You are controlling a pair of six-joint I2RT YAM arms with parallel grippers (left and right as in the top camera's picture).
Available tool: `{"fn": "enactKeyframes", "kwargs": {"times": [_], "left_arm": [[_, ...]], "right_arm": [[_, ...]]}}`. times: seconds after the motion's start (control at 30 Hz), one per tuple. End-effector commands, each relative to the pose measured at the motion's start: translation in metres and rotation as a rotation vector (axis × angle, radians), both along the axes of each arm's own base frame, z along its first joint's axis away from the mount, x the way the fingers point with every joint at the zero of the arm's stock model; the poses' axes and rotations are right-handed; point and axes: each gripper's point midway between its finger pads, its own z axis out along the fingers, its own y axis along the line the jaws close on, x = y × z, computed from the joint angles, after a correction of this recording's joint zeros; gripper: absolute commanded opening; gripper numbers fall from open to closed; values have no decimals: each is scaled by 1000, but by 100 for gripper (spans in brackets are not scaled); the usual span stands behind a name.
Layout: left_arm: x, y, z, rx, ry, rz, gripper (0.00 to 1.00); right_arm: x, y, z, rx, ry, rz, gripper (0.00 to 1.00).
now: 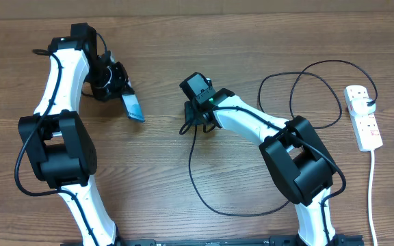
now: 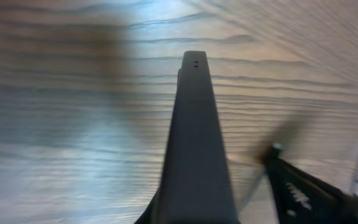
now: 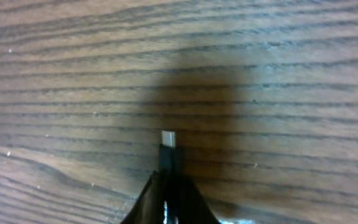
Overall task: Plug charger to phone and switch on socket
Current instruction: 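Grasp the black cable just behind the USB-C plug with the right gripper, then lift the cable plug with the right gripper toward the phone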
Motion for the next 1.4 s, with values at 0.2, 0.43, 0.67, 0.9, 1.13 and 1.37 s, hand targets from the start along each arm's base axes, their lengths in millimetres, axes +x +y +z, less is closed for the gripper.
{"fn": "enactKeyframes", "kwargs": {"times": [0.2,0.43,0.67,0.9,1.13,1.37], "left_arm": [[9,-47,42,-293,-124,-86,4],[10,-46,42,-292,-128,-86,4],[16,-56,54,-376,-176,-103,4],[37,-89,117,-732,-408,-216,4],[42,-98,155,-909,-517,-291,4],[46,-98,157,-921,-492,-261,4]], "right_arm": [[-10,-2,-18,-1,37,8,28],[-7,-4,-21,-2,12,1,17],[-11,5,-7,74,66,21,4],[-31,35,86,594,224,283,4],[-41,25,159,1014,260,508,4],[-49,31,187,1148,237,634,4]]}}
